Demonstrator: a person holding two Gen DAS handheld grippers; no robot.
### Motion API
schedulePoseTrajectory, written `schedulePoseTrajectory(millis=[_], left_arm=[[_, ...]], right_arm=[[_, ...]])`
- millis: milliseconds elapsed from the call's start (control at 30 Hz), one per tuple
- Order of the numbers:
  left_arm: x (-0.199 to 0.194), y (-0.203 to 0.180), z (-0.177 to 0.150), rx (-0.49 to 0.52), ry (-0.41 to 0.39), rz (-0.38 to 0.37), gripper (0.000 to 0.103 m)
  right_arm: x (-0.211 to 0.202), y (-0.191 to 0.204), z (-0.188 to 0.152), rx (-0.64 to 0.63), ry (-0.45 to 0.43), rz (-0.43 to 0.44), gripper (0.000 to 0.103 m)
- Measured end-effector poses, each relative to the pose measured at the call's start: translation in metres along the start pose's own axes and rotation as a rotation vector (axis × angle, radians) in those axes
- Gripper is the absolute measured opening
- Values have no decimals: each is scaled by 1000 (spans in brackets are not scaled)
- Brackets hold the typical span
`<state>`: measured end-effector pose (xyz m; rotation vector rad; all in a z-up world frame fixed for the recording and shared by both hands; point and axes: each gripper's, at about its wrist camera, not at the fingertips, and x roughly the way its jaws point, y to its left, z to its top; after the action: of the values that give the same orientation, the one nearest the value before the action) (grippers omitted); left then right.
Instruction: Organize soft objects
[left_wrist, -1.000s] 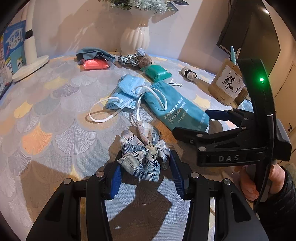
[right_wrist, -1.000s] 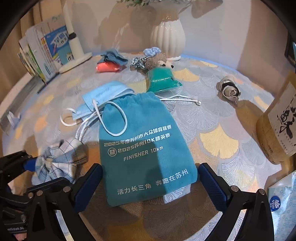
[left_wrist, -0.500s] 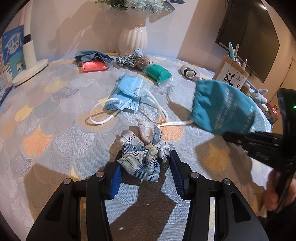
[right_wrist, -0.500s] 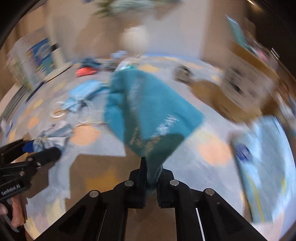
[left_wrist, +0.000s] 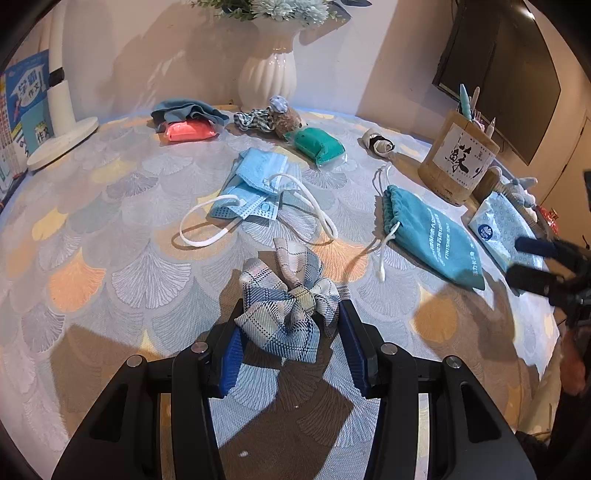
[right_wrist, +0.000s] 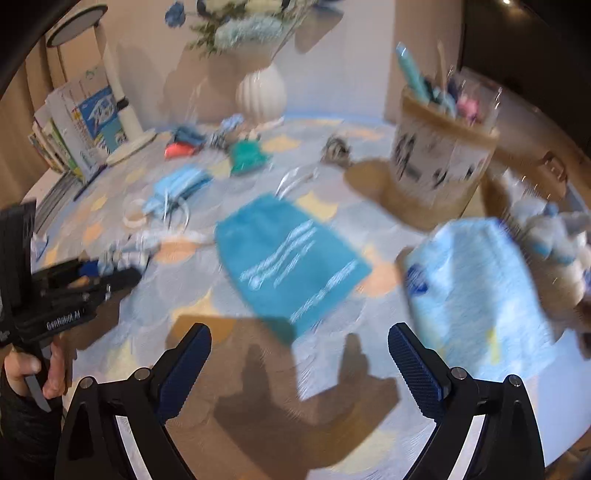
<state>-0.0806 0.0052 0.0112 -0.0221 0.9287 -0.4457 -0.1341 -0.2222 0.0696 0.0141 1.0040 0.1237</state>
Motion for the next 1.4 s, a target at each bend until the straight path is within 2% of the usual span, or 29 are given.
schedulePoseTrajectory(millis=[100,267,333,367,400,433,500,533,600,700,867,933,967,1000,1033,1067,1100,1200,1300,1400], left_arm=[[0,0,0,-1,0,0,45],[0,0,0,2,-1,10,45],[0,-2,0,7,-1,17,44],[0,-3,-1,10,-1,23,44],[0,-4,-1,16,0,30,44],[0,-5,-1,19,0,34,43],[-1,-8,-1,21,-5,39,37],[-4,-9,-1,22,-11,43,36],[-10,-10,-2,18,-26,41,35],[-25,-13,1,12,-65,4,35],[-53,-27,17,56,-137,9,35],[-59,-32,21,61,-155,0,35],[-61,-34,22,65,-160,-6,35],[-61,-36,23,68,-162,-6,35],[-60,-38,23,73,-162,-5,35],[-59,-39,22,75,-158,-5,35],[-58,-41,22,76,-155,-6,35],[-55,-42,21,76,-148,-8,35],[-52,-40,21,68,-141,-11,35],[-47,-37,21,60,-129,-15,35]], right_arm=[[22,1,17,-23,13,18,103],[71,7,32,-12,101,25,103],[76,11,28,1,101,20,97],[74,19,25,-26,82,0,82],[72,29,22,-64,69,-14,62],[68,42,18,-113,56,-21,51],[62,64,11,-201,34,-96,20],[61,77,6,-246,38,-112,9],[55,88,2,-260,23,-109,5],[38,88,5,-222,-10,-39,2],[-5,58,26,-102,-105,55,2],[-4,46,30,-66,-92,100,4],[1,37,30,-38,-66,105,12],[9,30,30,-10,-32,93,36],[16,24,30,14,-3,81,55],[24,17,29,36,10,77,89],[30,11,30,45,6,86,102],[46,5,35,31,32,89,103],[71,7,40,-30,110,59,103],[87,12,36,-88,95,18,103]])
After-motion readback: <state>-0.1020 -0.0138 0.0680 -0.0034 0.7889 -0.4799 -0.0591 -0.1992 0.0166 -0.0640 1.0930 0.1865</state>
